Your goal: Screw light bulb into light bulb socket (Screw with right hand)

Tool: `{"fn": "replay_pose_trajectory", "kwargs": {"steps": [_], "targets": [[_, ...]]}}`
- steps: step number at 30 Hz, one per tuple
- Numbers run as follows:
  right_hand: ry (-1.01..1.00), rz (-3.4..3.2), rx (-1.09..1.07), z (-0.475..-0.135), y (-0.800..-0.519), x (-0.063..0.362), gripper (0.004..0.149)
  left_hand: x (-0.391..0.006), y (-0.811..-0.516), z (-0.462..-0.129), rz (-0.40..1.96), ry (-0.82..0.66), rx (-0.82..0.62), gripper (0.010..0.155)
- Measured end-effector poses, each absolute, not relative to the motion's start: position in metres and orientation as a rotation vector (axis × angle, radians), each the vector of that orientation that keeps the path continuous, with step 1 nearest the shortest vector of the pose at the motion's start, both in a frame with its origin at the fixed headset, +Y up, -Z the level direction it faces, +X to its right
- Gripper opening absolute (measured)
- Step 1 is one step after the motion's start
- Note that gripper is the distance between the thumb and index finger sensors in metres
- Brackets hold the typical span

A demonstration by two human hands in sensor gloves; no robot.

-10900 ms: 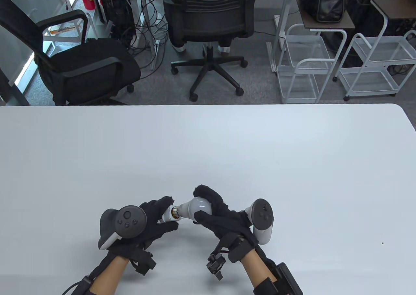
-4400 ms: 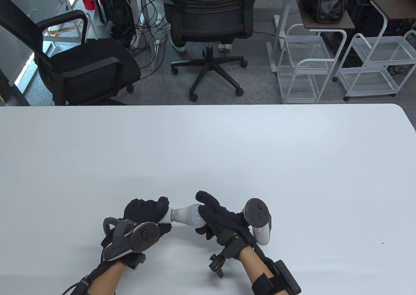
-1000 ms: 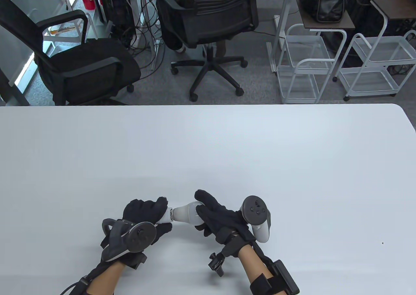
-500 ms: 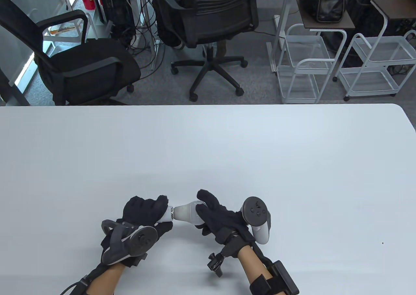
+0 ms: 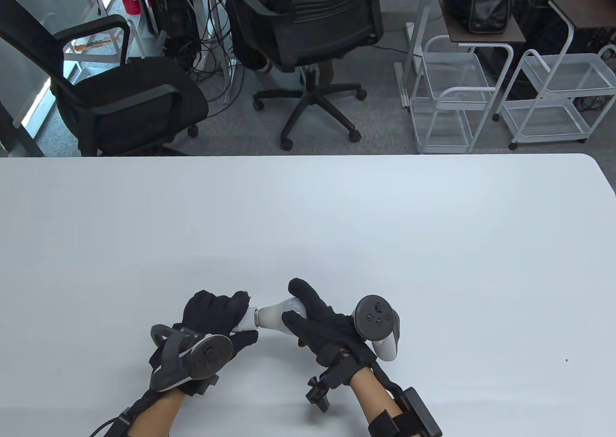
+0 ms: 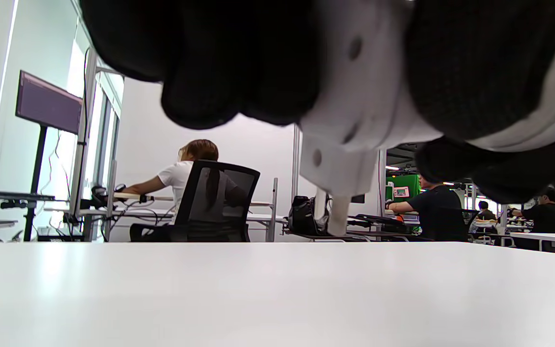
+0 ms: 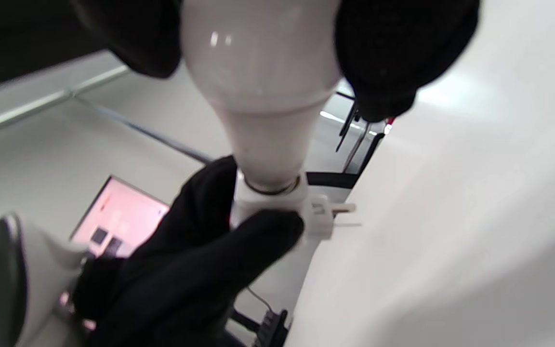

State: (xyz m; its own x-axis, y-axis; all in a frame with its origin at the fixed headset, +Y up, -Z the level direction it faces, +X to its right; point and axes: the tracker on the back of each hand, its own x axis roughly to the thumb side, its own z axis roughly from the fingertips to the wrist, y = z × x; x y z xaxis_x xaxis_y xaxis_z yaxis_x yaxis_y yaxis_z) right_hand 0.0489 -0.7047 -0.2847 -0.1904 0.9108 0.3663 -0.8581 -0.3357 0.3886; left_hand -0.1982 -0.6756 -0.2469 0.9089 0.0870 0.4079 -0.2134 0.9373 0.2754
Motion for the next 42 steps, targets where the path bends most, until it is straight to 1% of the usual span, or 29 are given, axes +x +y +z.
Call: {"fn": "replay_pose_trajectory", "kwargs": {"steps": [1,3,4,8,11,16,17,19,22,23,25,27,31,33,36,39,42], "targets": [[0.104,1.817,0.651,-0.285,-0.703,0.049,0.065,-0.197,-0.676,-0.244,0.152,-0.396,0.365,0.073],[0.103,1.752,0.628,-0.286,-0.700,0.047,0.063,-0.192,-0.670,-0.240,0.005,-0.387,0.443,0.074],[0.107,1.724,0.616,-0.286,-0.699,0.047,0.062,-0.191,-0.669,-0.238,-0.012,-0.386,0.473,0.075],[0.118,1.715,0.572,-0.286,-0.702,0.048,0.062,-0.190,-0.671,-0.239,0.012,-0.397,0.448,0.075],[0.104,1.737,0.590,-0.286,-0.704,0.049,0.062,-0.188,-0.672,-0.242,0.015,-0.409,0.377,0.075],[0.071,1.806,0.665,-0.281,-0.695,0.049,0.062,-0.181,-0.672,-0.242,-0.053,-0.424,0.376,0.076],[0.061,1.820,0.680,-0.280,-0.693,0.048,0.062,-0.180,-0.673,-0.241,-0.068,-0.419,0.387,0.074],[0.054,1.835,0.706,-0.278,-0.691,0.048,0.061,-0.180,-0.673,-0.242,-0.088,-0.402,0.390,0.071],[0.046,1.869,0.721,-0.276,-0.687,0.050,0.061,-0.185,-0.673,-0.248,-0.011,-0.360,0.361,0.070],[0.024,1.908,0.713,-0.276,-0.684,0.053,0.063,-0.189,-0.674,-0.250,0.009,-0.323,0.364,0.070],[-0.011,1.959,0.694,-0.277,-0.680,0.059,0.063,-0.196,-0.672,-0.254,-0.054,-0.254,0.383,0.070],[-0.034,2.003,0.666,-0.278,-0.679,0.064,0.063,-0.202,-0.670,-0.260,-0.035,-0.219,0.377,0.070],[-0.024,2.040,0.641,-0.279,-0.683,0.068,0.062,-0.206,-0.667,-0.289,0.159,-0.182,0.241,0.070],[-0.015,2.047,0.637,-0.279,-0.684,0.066,0.061,-0.203,-0.665,-0.310,0.247,-0.185,0.173,0.071],[-0.008,2.091,0.640,-0.280,-0.683,0.064,0.061,-0.193,-0.665,-0.351,0.359,-0.166,0.019,0.074],[-0.005,2.141,0.604,-0.282,-0.686,0.070,0.061,-0.182,-0.677,-0.387,0.462,-0.089,-0.128,0.074],[0.027,2.136,0.538,-0.287,-0.691,0.081,0.060,-0.171,-0.694,-0.409,0.473,0.008,-0.171,0.073]]}}
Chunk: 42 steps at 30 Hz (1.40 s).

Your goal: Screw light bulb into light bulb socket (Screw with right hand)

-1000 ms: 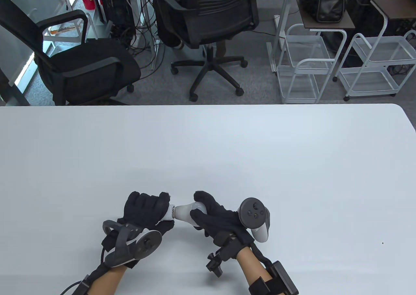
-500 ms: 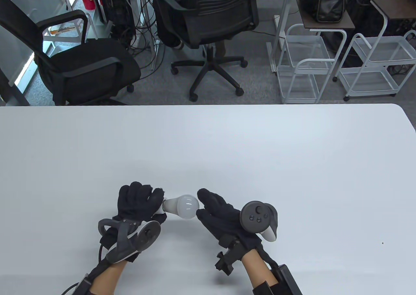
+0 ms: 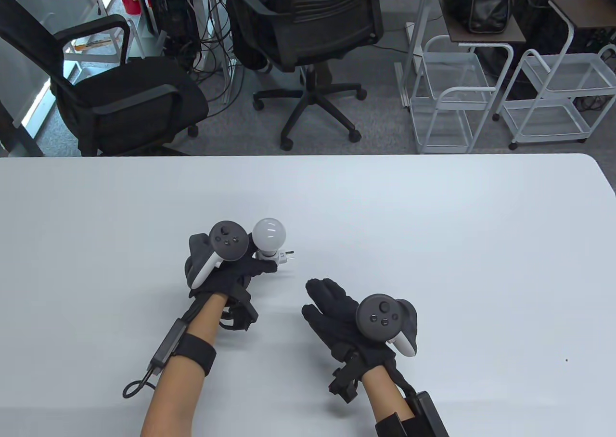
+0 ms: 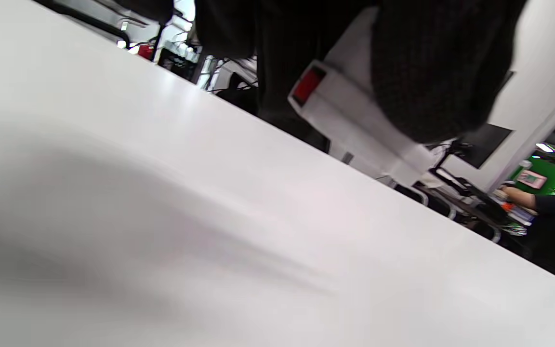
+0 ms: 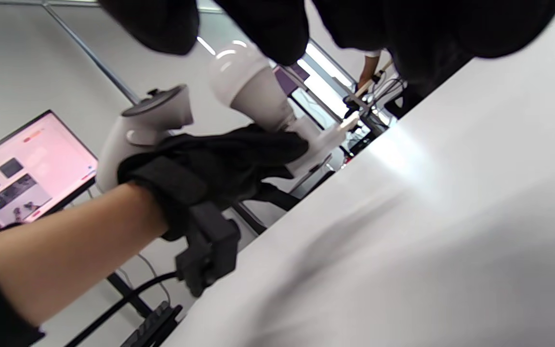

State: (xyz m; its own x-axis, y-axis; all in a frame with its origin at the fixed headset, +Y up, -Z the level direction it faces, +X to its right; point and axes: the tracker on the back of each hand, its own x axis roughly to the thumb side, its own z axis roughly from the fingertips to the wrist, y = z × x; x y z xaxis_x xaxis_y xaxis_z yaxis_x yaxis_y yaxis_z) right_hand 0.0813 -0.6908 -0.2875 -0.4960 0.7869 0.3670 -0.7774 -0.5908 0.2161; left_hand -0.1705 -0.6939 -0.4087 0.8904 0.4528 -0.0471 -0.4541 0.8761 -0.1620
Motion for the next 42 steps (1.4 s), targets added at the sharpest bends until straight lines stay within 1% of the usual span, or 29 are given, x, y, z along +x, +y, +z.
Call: {"fn": "replay_pose_trajectory", "kwargs": {"steps": [2,4,6,9,10,13,15,18,19,20,22,27,29,30,34,36,39,42], "targets": [[0.041,2.119,0.510,-0.289,-0.692,0.087,0.060,-0.164,-0.705,-0.419,0.431,0.011,-0.188,0.073],[0.037,2.118,0.497,-0.290,-0.693,0.089,0.060,-0.158,-0.717,-0.428,0.427,0.012,-0.276,0.073],[0.037,2.130,0.500,-0.291,-0.693,0.089,0.060,-0.156,-0.726,-0.433,0.462,0.039,-0.316,0.073],[0.047,2.133,0.500,-0.292,-0.695,0.087,0.060,-0.157,-0.739,-0.440,0.537,0.047,-0.451,0.072],[0.053,2.130,0.499,-0.292,-0.695,0.087,0.060,-0.158,-0.742,-0.441,0.547,0.043,-0.470,0.072],[0.066,2.132,0.495,-0.293,-0.697,0.086,0.060,-0.162,-0.751,-0.440,0.490,0.045,-0.479,0.073],[0.067,2.155,0.492,-0.293,-0.696,0.086,0.060,-0.164,-0.754,-0.439,0.506,0.053,-0.459,0.073],[0.070,2.196,0.492,-0.293,-0.697,0.085,0.060,-0.167,-0.759,-0.439,0.526,0.059,-0.468,0.073],[0.074,2.198,0.492,-0.293,-0.697,0.085,0.061,-0.168,-0.759,-0.438,0.517,0.053,-0.478,0.076],[0.075,2.198,0.491,-0.292,-0.697,0.085,0.061,-0.169,-0.759,-0.437,0.504,0.048,-0.481,0.086],[0.078,2.200,0.485,-0.292,-0.697,0.085,0.061,-0.173,-0.758,-0.433,0.486,0.011,-0.459,0.092],[0.086,2.237,0.470,-0.292,-0.697,0.084,0.063,-0.186,-0.742,-0.407,0.364,-0.121,-0.325,0.093],[0.034,2.289,0.460,-0.291,-0.695,0.084,0.064,-0.190,-0.732,-0.391,0.311,-0.193,-0.237,0.092],[0.024,2.313,0.456,-0.290,-0.694,0.084,0.065,-0.191,-0.728,-0.385,0.298,-0.206,-0.217,0.092],[0.029,2.364,0.469,-0.289,-0.695,0.082,0.066,-0.197,-0.704,-0.351,0.290,-0.262,-0.183,0.094],[0.040,2.349,0.473,-0.289,-0.695,0.081,0.068,-0.200,-0.694,-0.334,0.297,-0.285,-0.162,0.095],[0.035,2.350,0.479,-0.289,-0.694,0.080,0.070,-0.202,-0.684,-0.311,0.283,-0.322,-0.104,0.094],[0.030,2.385,0.497,-0.288,-0.693,0.076,0.069,-0.203,-0.681,-0.294,0.294,-0.345,-0.071,0.094]]}}
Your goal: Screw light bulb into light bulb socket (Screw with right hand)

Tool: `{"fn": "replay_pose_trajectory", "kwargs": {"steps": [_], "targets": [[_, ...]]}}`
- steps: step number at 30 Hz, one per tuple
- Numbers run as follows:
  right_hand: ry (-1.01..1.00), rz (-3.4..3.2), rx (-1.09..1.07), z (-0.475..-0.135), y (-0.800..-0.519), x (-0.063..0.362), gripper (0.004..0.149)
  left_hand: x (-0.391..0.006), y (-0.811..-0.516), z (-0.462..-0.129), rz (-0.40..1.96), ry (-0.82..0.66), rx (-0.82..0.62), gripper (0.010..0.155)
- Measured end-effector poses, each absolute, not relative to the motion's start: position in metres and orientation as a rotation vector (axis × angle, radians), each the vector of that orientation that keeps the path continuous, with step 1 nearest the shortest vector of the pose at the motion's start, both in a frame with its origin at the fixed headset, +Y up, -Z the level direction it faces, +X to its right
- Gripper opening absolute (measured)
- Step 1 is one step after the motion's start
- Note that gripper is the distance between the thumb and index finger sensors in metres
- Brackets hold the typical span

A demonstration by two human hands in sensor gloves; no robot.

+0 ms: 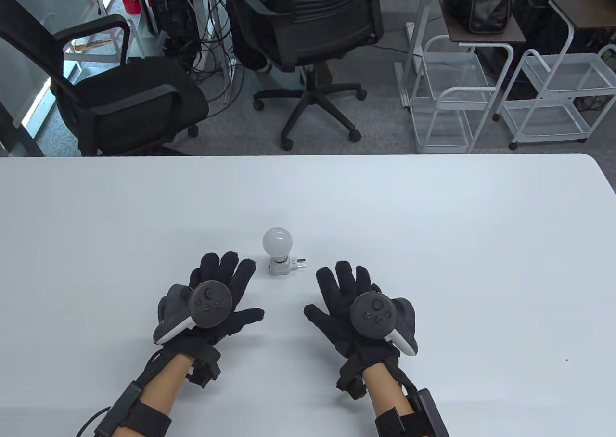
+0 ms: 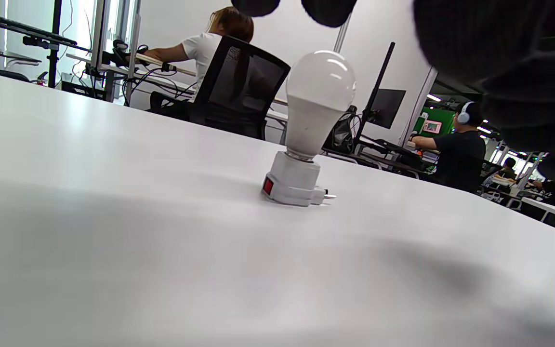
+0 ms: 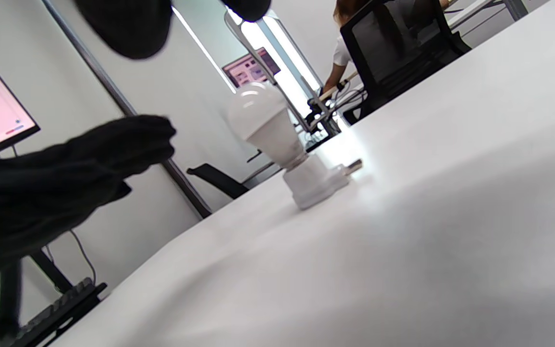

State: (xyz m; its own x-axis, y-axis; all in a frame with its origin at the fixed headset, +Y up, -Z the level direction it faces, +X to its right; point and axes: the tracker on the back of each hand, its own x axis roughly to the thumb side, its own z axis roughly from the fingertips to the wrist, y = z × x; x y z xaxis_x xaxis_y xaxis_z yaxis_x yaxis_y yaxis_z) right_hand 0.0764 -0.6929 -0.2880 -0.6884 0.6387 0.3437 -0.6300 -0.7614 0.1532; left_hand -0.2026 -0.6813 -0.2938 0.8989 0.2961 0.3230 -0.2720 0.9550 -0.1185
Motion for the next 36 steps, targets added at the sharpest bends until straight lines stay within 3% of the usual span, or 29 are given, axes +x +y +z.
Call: {"fn": "replay_pose_trajectory", "kwargs": {"steps": [9,36], "targets": [[0.063,2.465,0.536,-0.288,-0.696,0.066,0.070,-0.209,-0.699,-0.284,0.308,-0.344,-0.062,0.092],[0.135,2.465,0.525,-0.293,-0.701,0.063,0.068,-0.208,-0.707,-0.283,0.326,-0.347,-0.082,0.090]]}}
